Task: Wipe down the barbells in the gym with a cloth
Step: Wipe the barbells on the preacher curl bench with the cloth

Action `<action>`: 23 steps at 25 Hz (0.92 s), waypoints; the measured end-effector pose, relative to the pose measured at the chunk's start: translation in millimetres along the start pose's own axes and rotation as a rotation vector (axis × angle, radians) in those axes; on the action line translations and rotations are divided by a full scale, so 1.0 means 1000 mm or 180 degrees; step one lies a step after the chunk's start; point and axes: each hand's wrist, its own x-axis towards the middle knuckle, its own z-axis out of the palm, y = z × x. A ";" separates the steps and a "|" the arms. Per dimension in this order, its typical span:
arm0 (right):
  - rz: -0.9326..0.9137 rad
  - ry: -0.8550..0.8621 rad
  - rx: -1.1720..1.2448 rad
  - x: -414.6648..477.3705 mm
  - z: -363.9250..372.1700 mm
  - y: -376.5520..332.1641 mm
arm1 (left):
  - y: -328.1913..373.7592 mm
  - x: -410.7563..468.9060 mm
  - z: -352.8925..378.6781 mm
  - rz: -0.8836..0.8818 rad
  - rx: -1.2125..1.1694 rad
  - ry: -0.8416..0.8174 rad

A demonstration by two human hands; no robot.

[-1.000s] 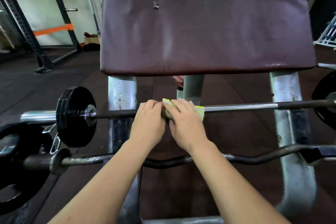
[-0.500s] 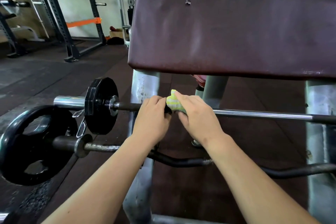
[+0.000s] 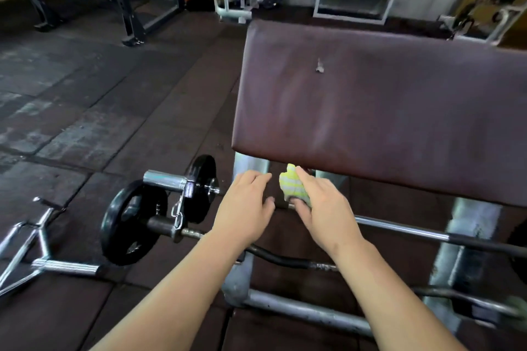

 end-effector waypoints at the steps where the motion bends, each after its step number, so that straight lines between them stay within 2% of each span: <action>1: 0.0090 -0.0080 0.0136 0.004 -0.017 -0.014 | 0.010 -0.005 -0.019 -0.0053 -0.0055 -0.0024; 5: 0.0390 -0.0511 0.0564 0.012 -0.078 -0.069 | 0.043 -0.036 -0.091 -0.0336 -0.0295 -0.0032; 10: 0.0335 -0.0860 0.0814 0.012 -0.111 -0.131 | 0.048 -0.067 -0.156 -0.0550 -0.0231 0.0071; 16: 0.0373 -0.1303 0.0877 0.027 -0.071 -0.171 | -0.008 -0.077 -0.176 -0.0797 -0.0276 -0.0013; 23: 0.0655 -0.1808 0.0706 0.089 0.025 -0.231 | -0.142 -0.043 -0.191 -0.0850 -0.0433 -0.0437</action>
